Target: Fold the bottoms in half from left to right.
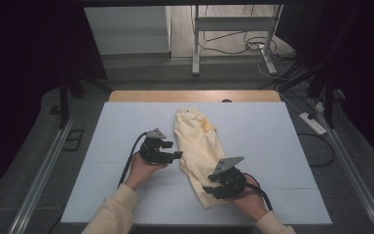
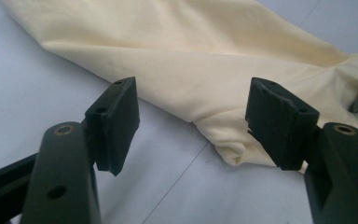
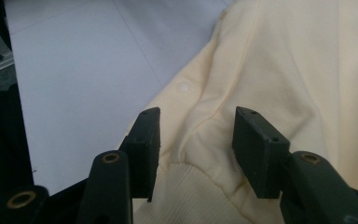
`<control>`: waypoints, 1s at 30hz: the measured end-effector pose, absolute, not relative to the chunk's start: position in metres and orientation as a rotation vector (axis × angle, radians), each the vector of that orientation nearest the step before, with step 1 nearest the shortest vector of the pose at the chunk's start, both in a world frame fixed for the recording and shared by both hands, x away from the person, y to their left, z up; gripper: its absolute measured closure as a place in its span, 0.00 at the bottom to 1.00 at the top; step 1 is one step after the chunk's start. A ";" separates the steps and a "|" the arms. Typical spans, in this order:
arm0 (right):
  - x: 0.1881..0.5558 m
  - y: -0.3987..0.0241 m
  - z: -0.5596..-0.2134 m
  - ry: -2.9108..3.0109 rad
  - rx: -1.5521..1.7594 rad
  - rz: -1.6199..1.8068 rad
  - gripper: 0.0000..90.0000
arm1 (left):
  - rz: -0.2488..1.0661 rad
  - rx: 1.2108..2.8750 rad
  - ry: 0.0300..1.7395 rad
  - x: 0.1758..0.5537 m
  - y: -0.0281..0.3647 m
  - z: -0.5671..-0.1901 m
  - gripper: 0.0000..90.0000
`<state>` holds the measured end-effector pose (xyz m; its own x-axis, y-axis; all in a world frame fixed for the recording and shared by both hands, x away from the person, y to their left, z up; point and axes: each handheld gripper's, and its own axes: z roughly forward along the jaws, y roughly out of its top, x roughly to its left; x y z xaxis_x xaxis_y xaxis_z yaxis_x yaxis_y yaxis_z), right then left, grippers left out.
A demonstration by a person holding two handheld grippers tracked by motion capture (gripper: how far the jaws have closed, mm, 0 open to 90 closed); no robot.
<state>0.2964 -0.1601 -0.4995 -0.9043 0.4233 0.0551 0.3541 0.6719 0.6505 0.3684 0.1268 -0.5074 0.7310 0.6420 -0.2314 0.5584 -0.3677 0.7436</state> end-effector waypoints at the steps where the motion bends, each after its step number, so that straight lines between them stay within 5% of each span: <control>1: 0.297 -0.160 -0.501 2.782 0.648 1.025 0.57 | 0.120 2.060 0.909 0.368 0.127 -0.508 0.38; 8: 0.300 -0.158 -0.508 2.792 0.666 0.960 0.57 | 0.123 2.061 0.908 0.368 0.127 -0.507 0.38; 21: 0.300 -0.159 -0.506 2.819 0.680 0.962 0.81 | 0.126 2.060 0.907 0.368 0.128 -0.507 0.38; 30: 0.298 -0.163 -0.497 2.833 0.709 1.132 0.84 | 0.131 2.055 0.914 0.368 0.129 -0.507 0.38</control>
<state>0.2984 -0.1632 -0.4969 -0.8974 0.4131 0.1548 0.4060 0.6363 0.6560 0.3684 0.1290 -0.5068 0.7263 0.6483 -0.2283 0.5582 -0.3625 0.7463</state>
